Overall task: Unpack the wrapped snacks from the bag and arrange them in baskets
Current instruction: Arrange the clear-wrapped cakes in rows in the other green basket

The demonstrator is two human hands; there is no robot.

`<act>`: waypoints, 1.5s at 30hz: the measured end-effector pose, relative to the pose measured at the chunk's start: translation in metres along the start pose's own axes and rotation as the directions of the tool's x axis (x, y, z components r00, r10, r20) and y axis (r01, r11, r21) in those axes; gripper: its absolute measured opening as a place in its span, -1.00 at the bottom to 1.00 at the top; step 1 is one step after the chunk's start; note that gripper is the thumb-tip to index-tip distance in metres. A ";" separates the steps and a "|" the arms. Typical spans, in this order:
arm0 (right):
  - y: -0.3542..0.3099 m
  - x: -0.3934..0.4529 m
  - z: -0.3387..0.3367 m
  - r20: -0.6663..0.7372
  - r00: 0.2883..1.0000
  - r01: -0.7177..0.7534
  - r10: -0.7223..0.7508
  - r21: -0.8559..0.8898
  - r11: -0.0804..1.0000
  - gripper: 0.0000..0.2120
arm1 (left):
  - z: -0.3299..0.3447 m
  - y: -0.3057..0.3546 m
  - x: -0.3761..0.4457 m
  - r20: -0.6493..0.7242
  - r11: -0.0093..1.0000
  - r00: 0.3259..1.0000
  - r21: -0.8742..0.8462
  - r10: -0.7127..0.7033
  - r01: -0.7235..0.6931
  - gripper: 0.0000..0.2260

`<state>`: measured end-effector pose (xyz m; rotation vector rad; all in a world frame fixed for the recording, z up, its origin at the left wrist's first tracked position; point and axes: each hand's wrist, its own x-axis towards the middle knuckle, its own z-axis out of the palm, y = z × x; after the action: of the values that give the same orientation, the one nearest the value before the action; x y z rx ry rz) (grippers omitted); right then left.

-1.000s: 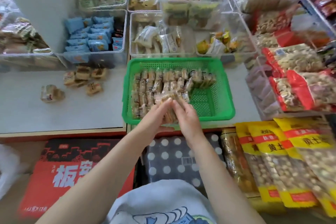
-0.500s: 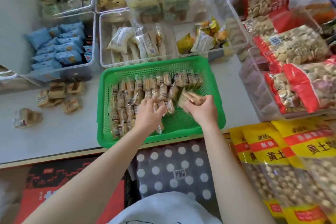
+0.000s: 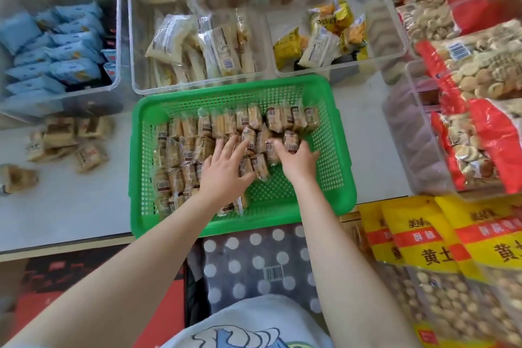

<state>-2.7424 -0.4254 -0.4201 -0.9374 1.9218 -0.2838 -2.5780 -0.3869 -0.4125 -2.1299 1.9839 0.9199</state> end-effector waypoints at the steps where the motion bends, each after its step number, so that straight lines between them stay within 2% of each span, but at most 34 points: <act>1: -0.001 0.002 0.001 -0.017 1.000 -0.009 0.009 0.009 1.000 -0.20 | 0.001 -0.001 0.000 0.000 1.000 1.000 0.005 0.004 -0.004 -0.32; 4: -0.005 0.008 0.006 -0.041 0.999 -0.017 0.018 0.004 1.000 -0.23 | 0.002 -0.003 0.001 -0.004 1.000 1.000 0.015 0.015 -0.015 -0.28; 11: 0.008 0.014 0.004 0.132 0.991 0.019 -0.019 0.000 1.000 -0.02 | 0.012 -0.009 0.004 -0.028 0.996 0.999 0.084 0.043 -0.041 -0.08; 13: 0.009 0.016 0.006 0.135 0.991 0.023 -0.020 -0.020 1.000 -0.05 | 0.014 -0.008 0.004 -0.043 0.998 0.999 0.065 0.029 -0.027 -0.10; 16: 0.002 0.017 0.011 0.040 0.996 0.077 -0.079 0.060 0.995 -0.21 | 0.015 -0.005 0.004 -0.070 1.000 0.998 0.015 0.009 -0.008 -0.15; 20: -0.002 0.019 0.015 -0.022 0.995 0.094 -0.092 0.127 0.987 -0.21 | 0.017 -0.005 0.005 -0.091 1.000 0.996 0.014 0.004 -0.003 -0.18; 23: 0.002 0.016 0.014 -0.026 0.997 0.069 -0.066 0.157 0.985 -0.17 | 0.018 -0.008 0.005 -0.081 0.999 0.996 0.041 0.020 -0.017 -0.18; 26: 0.002 0.013 0.013 -0.002 0.999 0.045 -0.045 0.104 0.994 -0.20 | 0.014 -0.009 0.004 -0.057 0.999 0.998 0.028 0.040 -0.038 -0.19; 30: 0.005 0.005 0.011 0.022 0.998 0.050 -0.052 0.114 0.992 -0.16 | 0.008 -0.015 -0.011 -0.106 0.999 0.993 0.010 0.053 -0.052 -0.26; 33: 0.010 -0.002 0.007 -0.010 0.998 0.069 -0.069 0.133 0.989 -0.25 | 0.011 -0.027 -0.033 -0.150 0.997 0.986 0.030 0.077 -0.073 -0.33; 36: 0.006 -0.008 0.007 -0.004 0.997 0.078 -0.078 0.132 0.988 -0.36 | 0.017 -0.037 -0.053 -0.164 0.999 0.986 0.005 0.033 -0.033 -0.38; 40: -0.003 -0.016 0.007 0.040 0.998 0.040 -0.046 0.127 0.991 -0.27 | 0.020 -0.043 -0.069 -0.156 1.000 0.988 -0.029 -0.002 -0.002 -0.38; 43: 0.002 -0.031 0.007 -0.019 0.999 -0.024 0.028 0.203 0.979 -0.12 | 0.016 -0.047 -0.080 -0.208 0.994 0.978 -0.107 0.003 -0.026 -0.40; 45: 0.002 -0.051 0.011 -0.093 0.996 0.033 -0.012 0.235 0.971 -0.24 | 0.010 -0.050 -0.087 -0.274 0.985 0.962 -0.165 0.003 -0.050 -0.44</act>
<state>-2.7211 -0.3865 -0.3936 -0.7993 1.9103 -0.5644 -2.5329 -0.2981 -0.3957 -2.4484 2.1307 0.8700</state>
